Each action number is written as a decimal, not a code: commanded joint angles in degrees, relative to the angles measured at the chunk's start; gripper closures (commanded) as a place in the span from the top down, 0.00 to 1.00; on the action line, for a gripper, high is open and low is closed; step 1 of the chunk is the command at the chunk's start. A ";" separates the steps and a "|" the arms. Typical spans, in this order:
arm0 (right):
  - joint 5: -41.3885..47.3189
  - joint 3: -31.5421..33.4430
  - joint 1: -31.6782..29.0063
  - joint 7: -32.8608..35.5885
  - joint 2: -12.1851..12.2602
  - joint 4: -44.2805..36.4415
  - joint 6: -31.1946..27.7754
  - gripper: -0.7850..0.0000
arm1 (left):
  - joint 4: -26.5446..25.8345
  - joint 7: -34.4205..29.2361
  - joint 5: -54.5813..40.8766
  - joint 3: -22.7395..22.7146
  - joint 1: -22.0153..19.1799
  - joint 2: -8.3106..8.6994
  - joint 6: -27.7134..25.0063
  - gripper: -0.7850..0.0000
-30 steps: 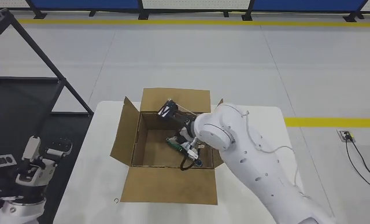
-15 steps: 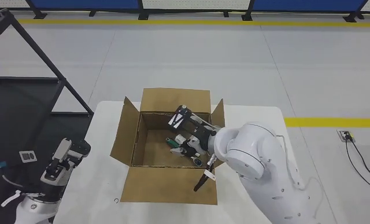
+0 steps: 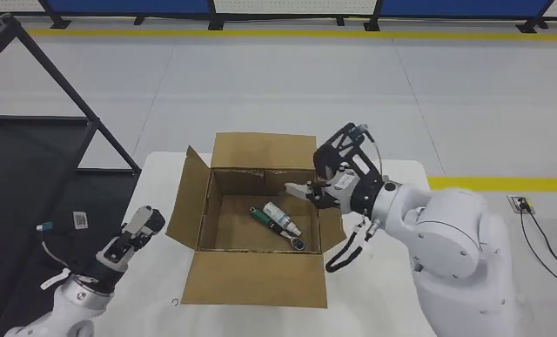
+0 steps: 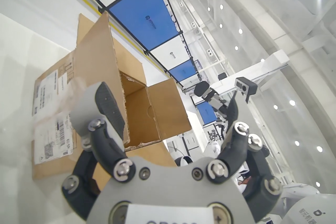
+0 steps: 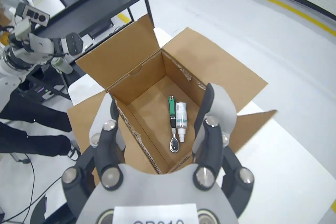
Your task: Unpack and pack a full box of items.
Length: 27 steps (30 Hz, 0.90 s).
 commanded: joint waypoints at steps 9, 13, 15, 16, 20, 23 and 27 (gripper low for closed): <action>-6.42 8.19 -0.96 7.29 1.94 4.67 8.23 0.00 | 0.01 -4.11 2.24 4.65 -1.13 0.46 0.62 1.00; -3.97 6.99 0.88 8.75 2.21 11.52 7.22 0.00 | -0.41 -5.32 3.92 6.80 -0.87 0.59 0.66 1.00; -1.83 6.08 1.57 9.51 2.35 13.82 5.07 0.00 | -0.40 -5.57 4.94 7.83 -0.82 0.65 0.95 1.00; -1.48 5.53 1.81 9.76 2.43 14.73 4.37 0.00 | -0.34 -5.78 5.48 8.34 -0.86 0.69 1.17 1.00; 2.65 2.85 2.52 10.21 2.54 16.80 1.02 0.00 | 0.21 -5.82 7.20 10.07 -1.30 0.79 2.17 1.00; 5.42 0.92 2.87 9.63 2.60 17.75 -1.31 0.00 | 0.71 -6.19 8.40 11.39 -1.91 0.89 3.19 1.00; 9.13 -1.94 3.22 7.83 2.59 19.59 -4.77 0.00 | 1.35 -7.41 9.90 13.37 -3.36 1.03 4.28 1.00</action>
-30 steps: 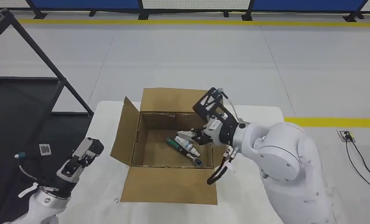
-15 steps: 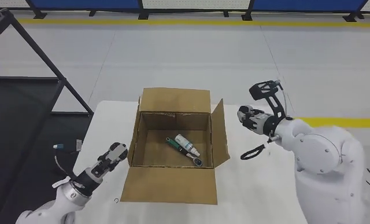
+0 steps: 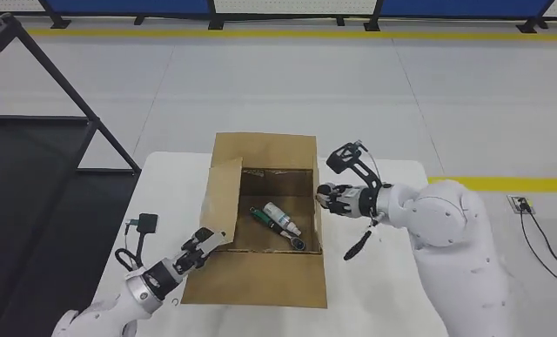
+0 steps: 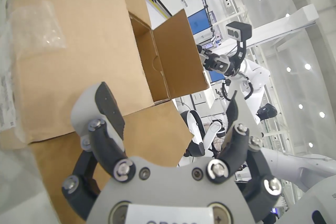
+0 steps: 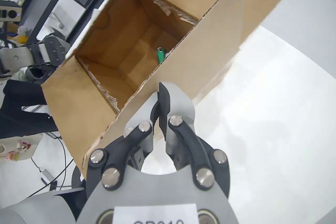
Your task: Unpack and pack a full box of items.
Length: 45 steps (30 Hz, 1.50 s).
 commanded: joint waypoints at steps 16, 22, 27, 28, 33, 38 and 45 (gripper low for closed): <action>-1.96 -14.09 6.12 -8.83 -1.25 14.02 0.77 0.00 | 5.53 -4.66 2.81 7.11 -7.10 0.44 4.34 1.00; -1.93 -15.90 6.87 -9.49 -1.34 16.17 1.31 0.00 | 6.32 -5.25 2.79 7.78 -7.71 0.66 4.40 1.00; -2.04 -16.76 7.16 -9.65 -1.27 16.82 1.71 0.00 | 6.36 -5.00 2.36 7.88 -7.66 0.83 4.16 1.00; -2.22 -16.86 7.23 -9.69 -1.24 16.87 1.84 0.00 | 6.37 -5.01 2.32 7.88 -7.63 0.87 4.23 1.00; -1.81 -16.95 7.25 -9.92 -1.04 16.56 1.96 0.00 | 6.22 -5.04 2.57 8.08 -7.55 1.07 4.32 1.00; -1.17 -16.06 6.98 -10.39 -0.62 14.96 1.49 0.00 | 5.86 -4.18 2.32 8.19 -7.36 1.20 4.38 1.00; 0.70 -11.26 5.63 -12.14 0.55 10.35 1.89 0.00 | 1.75 -2.58 -0.66 5.23 -5.48 1.54 3.09 1.00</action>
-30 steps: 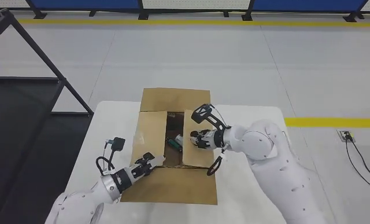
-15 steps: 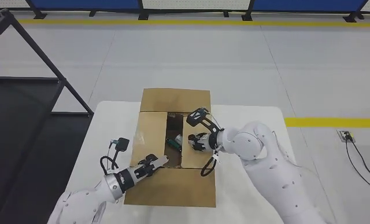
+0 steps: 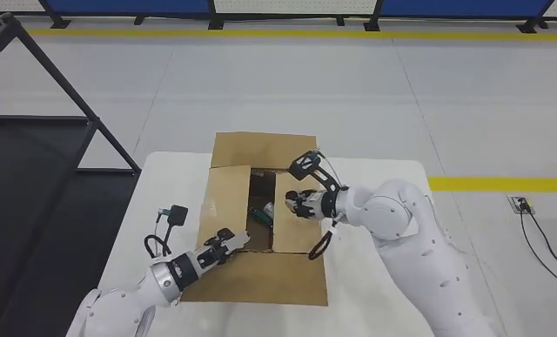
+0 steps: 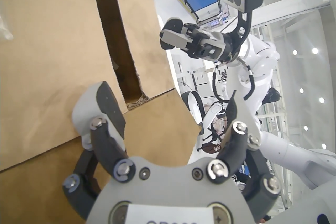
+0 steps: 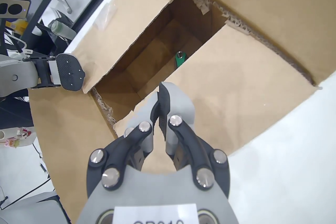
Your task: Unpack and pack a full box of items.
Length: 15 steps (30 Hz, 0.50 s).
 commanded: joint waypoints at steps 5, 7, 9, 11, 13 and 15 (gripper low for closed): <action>4.58 4.95 -0.50 -2.21 0.84 -0.22 0.78 1.00 | -4.42 1.68 -3.31 -4.62 2.51 0.37 -2.28 1.00; 4.89 6.19 -0.86 -2.32 1.21 -0.91 0.55 1.00 | -5.80 2.79 -5.35 -7.08 3.74 0.47 -3.89 1.00; 4.83 6.70 -1.41 -1.74 1.44 -1.97 0.14 1.00 | -6.82 2.86 -8.89 -10.00 5.20 0.60 -4.97 1.00; 4.83 6.70 -1.41 -1.74 1.44 -1.97 0.14 1.00 | -7.53 2.94 -11.57 -13.62 6.60 0.76 -6.37 1.00; 4.83 6.70 -1.41 -1.74 1.44 -1.97 0.14 1.00 | -7.77 2.12 -14.15 -17.35 8.30 0.95 -7.94 1.00; 4.83 6.70 -1.41 -1.74 1.44 -1.97 0.14 1.00 | -7.88 1.95 -14.76 -18.67 8.86 1.01 -8.58 1.00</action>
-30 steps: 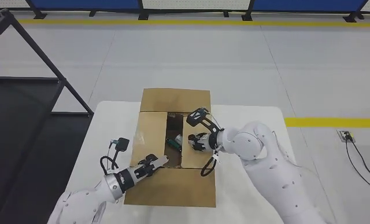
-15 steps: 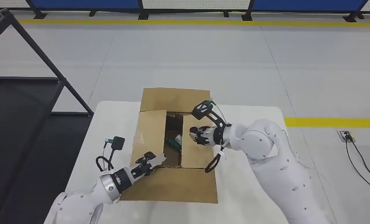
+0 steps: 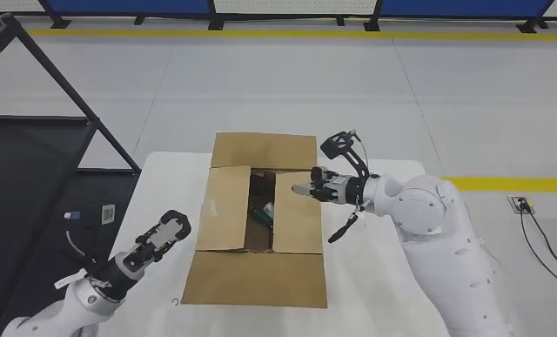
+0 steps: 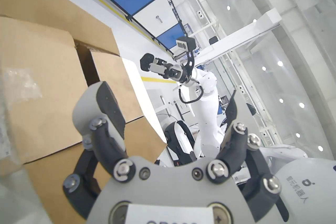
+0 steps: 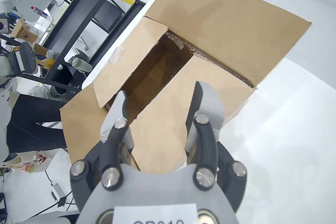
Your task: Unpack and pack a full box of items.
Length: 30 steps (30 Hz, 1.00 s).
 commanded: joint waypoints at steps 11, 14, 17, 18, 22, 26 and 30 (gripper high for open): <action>3.61 0.48 0.69 -7.40 -0.31 6.07 1.11 1.00 | -0.04 -1.70 -0.40 0.72 0.03 0.18 1.32 1.00; 4.99 -0.16 4.73 -11.56 -0.73 14.97 0.79 1.00 | 1.92 -4.42 -1.46 0.54 -0.75 0.49 3.28 1.00; 6.78 -1.47 9.17 -15.22 -1.36 24.50 -1.23 1.00 | 4.52 -8.72 -2.69 -1.42 -0.50 0.95 3.41 1.00; 7.54 -2.17 10.64 -16.30 -1.68 27.44 -2.15 1.00 | 5.32 -10.33 -3.02 -2.41 -0.07 1.12 3.40 1.00; 9.45 -5.08 16.56 -20.17 -3.16 40.18 -3.93 1.00 | 7.30 -17.13 -3.68 -5.44 2.30 1.78 2.95 1.00; 11.40 -7.69 21.15 -22.91 -4.87 50.44 -6.76 1.00 | 8.60 -24.03 -6.10 -7.58 5.07 2.31 1.90 1.00; 12.90 -9.66 24.41 -23.13 -6.37 57.80 -9.95 1.00 | 9.63 -30.13 -7.01 -8.01 7.03 2.85 2.51 1.00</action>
